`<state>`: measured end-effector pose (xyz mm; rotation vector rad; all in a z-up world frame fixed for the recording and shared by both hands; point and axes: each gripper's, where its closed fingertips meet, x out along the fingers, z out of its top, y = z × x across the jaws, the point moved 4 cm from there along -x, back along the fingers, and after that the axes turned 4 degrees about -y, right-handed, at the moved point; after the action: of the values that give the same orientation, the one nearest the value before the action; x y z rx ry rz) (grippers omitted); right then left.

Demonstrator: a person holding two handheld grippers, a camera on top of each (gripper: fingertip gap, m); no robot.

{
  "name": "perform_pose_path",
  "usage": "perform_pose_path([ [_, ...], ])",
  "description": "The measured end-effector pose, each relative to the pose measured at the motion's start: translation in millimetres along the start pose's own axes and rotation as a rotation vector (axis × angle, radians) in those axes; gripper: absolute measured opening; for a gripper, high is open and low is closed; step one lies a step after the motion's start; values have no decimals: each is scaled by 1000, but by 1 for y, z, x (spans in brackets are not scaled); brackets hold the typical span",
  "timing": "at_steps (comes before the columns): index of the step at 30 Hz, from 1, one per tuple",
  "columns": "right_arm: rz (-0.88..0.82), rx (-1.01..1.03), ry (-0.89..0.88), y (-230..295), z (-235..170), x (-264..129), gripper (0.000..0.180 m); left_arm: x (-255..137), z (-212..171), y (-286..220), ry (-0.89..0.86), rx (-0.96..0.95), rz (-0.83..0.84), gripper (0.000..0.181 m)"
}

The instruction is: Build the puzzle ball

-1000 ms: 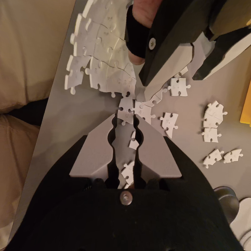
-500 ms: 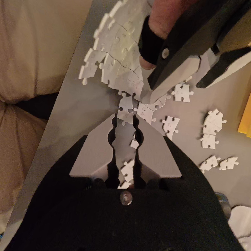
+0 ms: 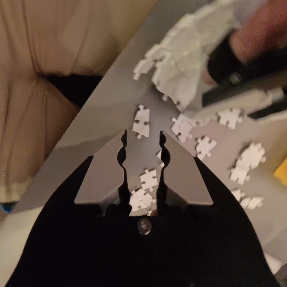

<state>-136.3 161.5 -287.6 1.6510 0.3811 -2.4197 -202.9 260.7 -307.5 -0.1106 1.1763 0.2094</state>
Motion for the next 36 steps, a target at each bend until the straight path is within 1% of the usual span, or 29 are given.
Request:
perform_pose_path([
  [2, -52, 212, -18, -5, -8, -8, 34, 0, 0, 0, -4, -1, -2, 93],
  [4, -32, 397, -69, 5, -11, -11, 28, 0, -1, 0, -10, -5, -8, 93],
  [6, -28, 494, -104, 16, -12, -10, 24, 1, -1, 0, -18, -7, -16, 93],
  [7, -24, 530, -90, 20, -14, -6, 25, 1, -1, 1, -21, -8, -19, 93],
  [9, -55, 575, -63, 21, -18, 3, 19, 1, -1, 0, -23, -7, -20, 93],
  [11, -63, 616, -77, 16, -19, 10, 12, 1, -1, 0, -21, -5, -17, 93],
  [15, -116, 621, -77, 2, -19, 13, 7, 0, -1, 0, -22, -4, -11, 92],
  [21, -266, 586, -85, -21, -14, 15, 5, 1, -1, 0, -22, -6, -14, 92],
  [23, -246, 599, -115, -16, -9, 12, 9, 0, 0, 0, -20, -2, -13, 92],
  [24, -216, 624, -135, -11, -6, 10, 13, 0, 0, 0, -20, -1, -13, 92],
  [25, -171, 659, -159, -3, -3, 10, 22, 0, 0, 0, -20, -2, -13, 92],
  [26, -143, 691, -187, 3, 1, 10, 23, 0, -1, 0, -21, -3, -13, 92],
  [28, -148, 687, -182, 9, 0, 15, 30, 1, -1, 0, -25, -4, -15, 92],
  [30, -219, 639, -166, 7, -2, 18, 22, 1, -1, 0, -29, -7, -19, 92],
  [32, -228, 616, -149, 7, -1, 19, 20, 1, -1, 0, -31, -9, -20, 92],
  [34, -200, 622, -150, 7, -1, 18, 18, 1, -1, 0, -30, -11, -18, 92],
  [35, -190, 615, -153, 7, -1, 16, 19, 1, -1, 0, -31, -10, -16, 92],
  [36, -190, 596, -167, 5, 0, 14, 24, 0, -1, 0, -31, -9, -15, 92],
])
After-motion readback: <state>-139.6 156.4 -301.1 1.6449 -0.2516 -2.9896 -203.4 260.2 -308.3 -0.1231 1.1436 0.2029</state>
